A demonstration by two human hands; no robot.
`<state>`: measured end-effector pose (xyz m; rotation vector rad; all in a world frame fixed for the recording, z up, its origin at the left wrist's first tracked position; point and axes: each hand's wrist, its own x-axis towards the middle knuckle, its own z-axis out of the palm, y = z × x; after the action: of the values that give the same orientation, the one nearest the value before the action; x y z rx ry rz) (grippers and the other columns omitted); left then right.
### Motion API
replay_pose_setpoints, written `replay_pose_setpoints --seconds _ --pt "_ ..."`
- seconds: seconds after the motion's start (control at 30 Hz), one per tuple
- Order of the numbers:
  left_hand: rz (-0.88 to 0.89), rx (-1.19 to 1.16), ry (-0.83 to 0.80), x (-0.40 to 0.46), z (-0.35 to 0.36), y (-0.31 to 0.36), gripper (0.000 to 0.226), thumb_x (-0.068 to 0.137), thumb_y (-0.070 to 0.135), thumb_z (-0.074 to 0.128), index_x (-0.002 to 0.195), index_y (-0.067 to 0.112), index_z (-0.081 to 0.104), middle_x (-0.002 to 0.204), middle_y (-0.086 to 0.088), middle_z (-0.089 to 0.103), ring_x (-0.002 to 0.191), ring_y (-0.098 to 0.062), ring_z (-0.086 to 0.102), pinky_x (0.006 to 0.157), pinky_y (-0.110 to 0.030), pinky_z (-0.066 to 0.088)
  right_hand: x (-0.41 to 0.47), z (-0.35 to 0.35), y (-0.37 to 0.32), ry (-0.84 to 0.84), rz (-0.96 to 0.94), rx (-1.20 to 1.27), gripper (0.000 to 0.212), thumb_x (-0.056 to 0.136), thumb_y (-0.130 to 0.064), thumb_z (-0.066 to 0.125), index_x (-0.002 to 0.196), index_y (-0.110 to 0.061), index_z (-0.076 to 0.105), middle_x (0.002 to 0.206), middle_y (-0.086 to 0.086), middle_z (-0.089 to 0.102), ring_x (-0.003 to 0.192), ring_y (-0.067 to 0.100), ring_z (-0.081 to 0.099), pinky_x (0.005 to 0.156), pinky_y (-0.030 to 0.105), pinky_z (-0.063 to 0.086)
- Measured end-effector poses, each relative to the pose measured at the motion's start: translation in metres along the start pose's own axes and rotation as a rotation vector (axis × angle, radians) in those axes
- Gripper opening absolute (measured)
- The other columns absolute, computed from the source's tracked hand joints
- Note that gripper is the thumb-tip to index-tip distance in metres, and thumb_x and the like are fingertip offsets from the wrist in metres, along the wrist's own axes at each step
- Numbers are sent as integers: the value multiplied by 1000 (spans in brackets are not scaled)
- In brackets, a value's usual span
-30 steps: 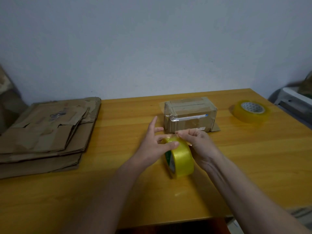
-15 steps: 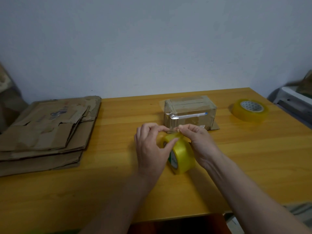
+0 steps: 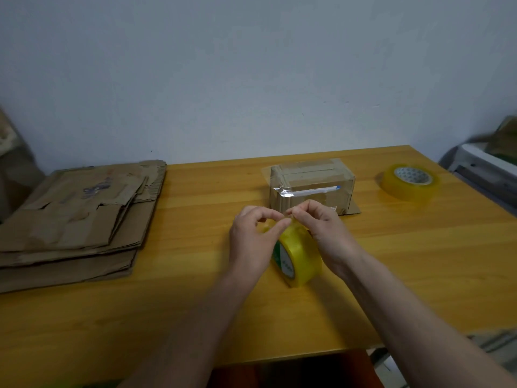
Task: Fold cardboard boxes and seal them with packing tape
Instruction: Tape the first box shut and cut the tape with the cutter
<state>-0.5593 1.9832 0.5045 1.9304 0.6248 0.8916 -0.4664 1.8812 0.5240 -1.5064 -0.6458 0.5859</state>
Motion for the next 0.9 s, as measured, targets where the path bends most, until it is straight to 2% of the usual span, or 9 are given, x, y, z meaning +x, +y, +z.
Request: replay_pose_setpoints --seconds 0.13,0.3,0.37,0.43,0.5,0.57,0.67,0.8,0.9 --pt "-20 -24 -59 1 -3 3 12 81 27 76 74 33 68 90 8 63 87 -7 59 75 -20 47 -1 -4 -1 -20 -73 -90 22 96 -17 54 94 4 59 87 10 57 83 18 51 78 33 44" --pt "-84 -107 -54 1 2 7 19 90 22 67 71 23 62 82 4 65 81 -11 61 72 -27 49 -6 -5 4 -35 -159 -232 10 95 -20 55 103 -20 61 97 -5 61 93 10 58 83 25 47" --pt "-227 -220 32 6 4 3 25 91 20 66 66 20 59 79 4 66 78 -12 60 70 -26 47 -10 -5 6 -27 -112 -195 51 90 -22 64 134 -37 43 114 -6 56 105 10 58 90 26 47" --pt "-343 -324 115 9 8 -5 32 90 21 67 59 23 59 76 2 64 80 -17 58 72 -32 48 -11 -10 3 -13 10 -236 88 80 -27 75 148 -37 19 114 -2 55 99 11 60 85 25 48" --pt "-420 -404 146 9 14 -10 35 89 23 68 55 27 60 75 1 62 81 -22 57 77 -41 49 -14 -18 -5 -109 156 -396 73 75 -41 76 136 -16 45 101 0 59 88 12 58 75 24 45" --pt "-414 -414 143 9 26 -8 34 90 25 67 57 24 59 73 0 60 80 -21 56 77 -41 48 -20 -26 -8 -253 268 -426 45 76 -49 73 92 -9 63 78 0 59 72 13 54 67 26 42" --pt "-229 -108 154 16 40 1 36 97 32 55 62 21 57 86 -7 61 78 -24 57 74 -34 43 -23 -45 -9 -250 242 -349 37 82 -42 70 76 -6 63 62 4 60 56 12 55 60 28 44" --pt "-10 371 163 46 41 8 33 103 30 38 103 13 65 112 -5 50 102 -20 48 78 -28 34 -20 -84 -5 -3 94 -1032 38 86 -47 64 79 -10 57 77 4 58 73 20 55 57 30 36" --pt "170 600 -35 82 47 14 35 102 29 37 127 15 57 136 -7 47 127 -22 39 102 -35 35 -18 -110 4 59 139 -1407 30 89 -45 60 93 -16 52 104 4 63 99 24 59 66 29 38"
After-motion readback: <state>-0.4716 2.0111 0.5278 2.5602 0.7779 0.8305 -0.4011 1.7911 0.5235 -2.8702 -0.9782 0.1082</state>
